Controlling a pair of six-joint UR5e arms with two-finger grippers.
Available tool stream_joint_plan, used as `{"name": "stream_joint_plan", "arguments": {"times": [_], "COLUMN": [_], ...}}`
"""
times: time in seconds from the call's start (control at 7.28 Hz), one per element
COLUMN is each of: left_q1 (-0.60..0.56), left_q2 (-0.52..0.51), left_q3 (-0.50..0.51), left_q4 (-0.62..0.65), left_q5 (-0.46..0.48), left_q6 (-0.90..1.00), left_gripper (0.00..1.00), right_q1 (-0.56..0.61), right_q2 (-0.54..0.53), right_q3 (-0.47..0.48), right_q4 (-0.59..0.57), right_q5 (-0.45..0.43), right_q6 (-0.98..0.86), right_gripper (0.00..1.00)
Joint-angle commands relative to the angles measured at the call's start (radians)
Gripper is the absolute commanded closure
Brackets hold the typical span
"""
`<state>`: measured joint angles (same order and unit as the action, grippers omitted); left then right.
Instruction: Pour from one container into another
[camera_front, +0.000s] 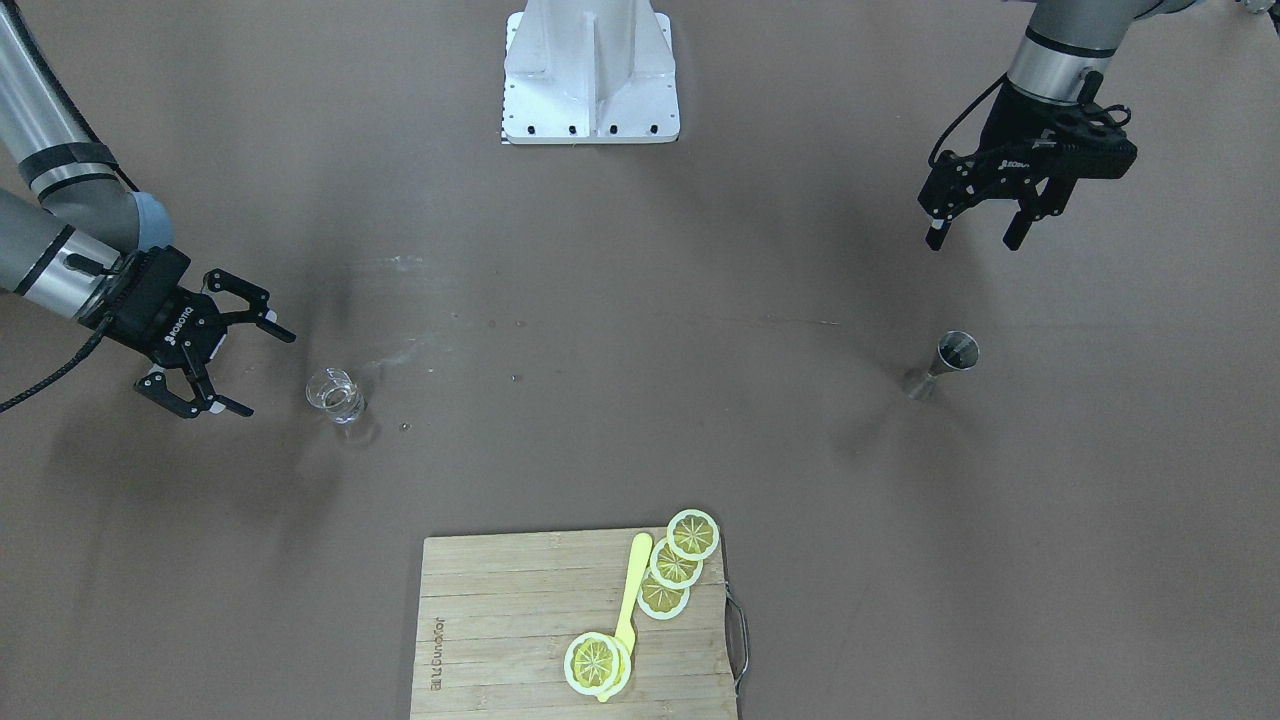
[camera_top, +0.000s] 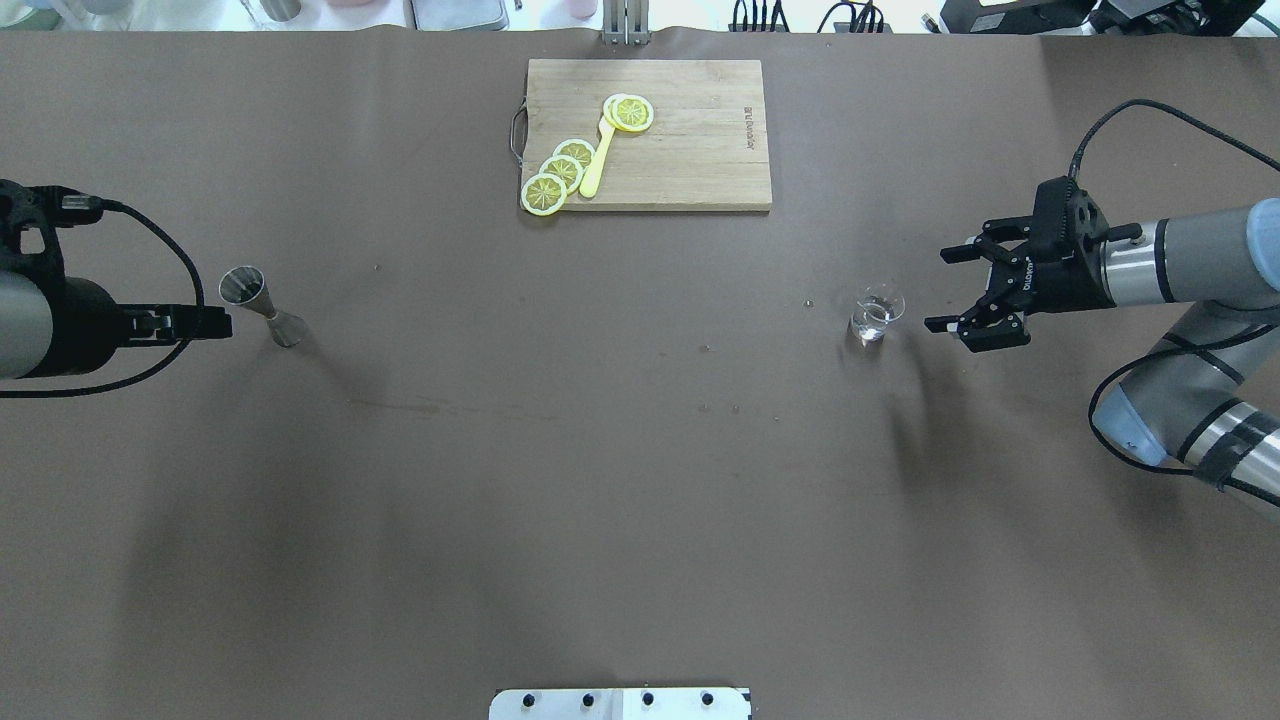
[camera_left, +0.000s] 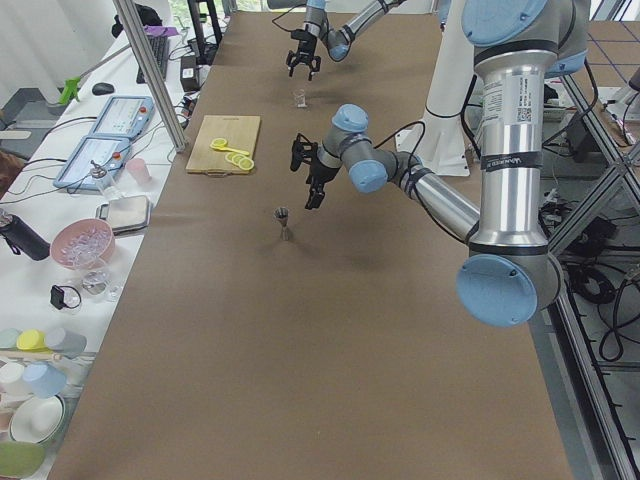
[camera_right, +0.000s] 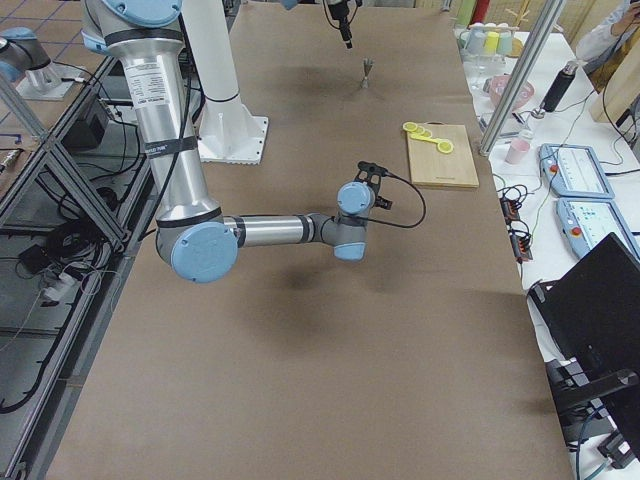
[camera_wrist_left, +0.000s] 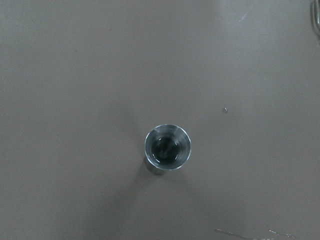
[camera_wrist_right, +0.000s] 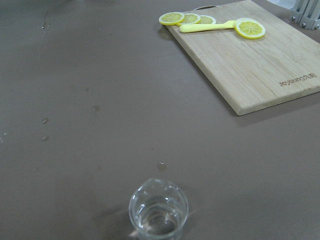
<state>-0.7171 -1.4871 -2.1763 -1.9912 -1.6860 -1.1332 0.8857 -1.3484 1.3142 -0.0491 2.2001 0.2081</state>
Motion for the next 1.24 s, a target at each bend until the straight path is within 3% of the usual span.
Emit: {"name": "stream_joint_plan", "arguments": {"times": [0.0, 0.14, 0.27, 0.55, 0.69, 1.1], "left_q1": [0.181, 0.326, 0.397, 0.41, 0.41, 0.416], "left_q2": [0.028, 0.024, 0.021, 0.03, 0.028, 0.031], "left_q3": [0.001, 0.022, 0.036, 0.065, 0.093, 0.164], "left_q4": [-0.089, -0.1, -0.101, -0.103, -0.103, -0.103], "left_q5": [0.36, 0.564, 0.694, 0.732, 0.826, 0.957], "left_q6": [-0.081, -0.193, -0.286, -0.347, -0.388, -0.425], "left_gripper": [0.02, 0.02, 0.02, 0.02, 0.02, 0.02], "right_q1": [-0.076, -0.094, -0.108, -0.125, -0.125, -0.125], "right_q2": [0.0, 0.0, -0.006, -0.011, -0.008, 0.014], "right_q3": [-0.009, -0.013, -0.012, -0.022, -0.038, -0.078], "right_q4": [0.072, 0.08, 0.08, 0.081, 0.093, 0.106], "right_q5": [-0.095, -0.124, -0.152, -0.174, -0.174, -0.174], "right_q6": [0.059, 0.059, 0.056, 0.047, 0.047, 0.047], "right_gripper": [0.01, 0.01, 0.02, 0.02, 0.02, 0.02]}}
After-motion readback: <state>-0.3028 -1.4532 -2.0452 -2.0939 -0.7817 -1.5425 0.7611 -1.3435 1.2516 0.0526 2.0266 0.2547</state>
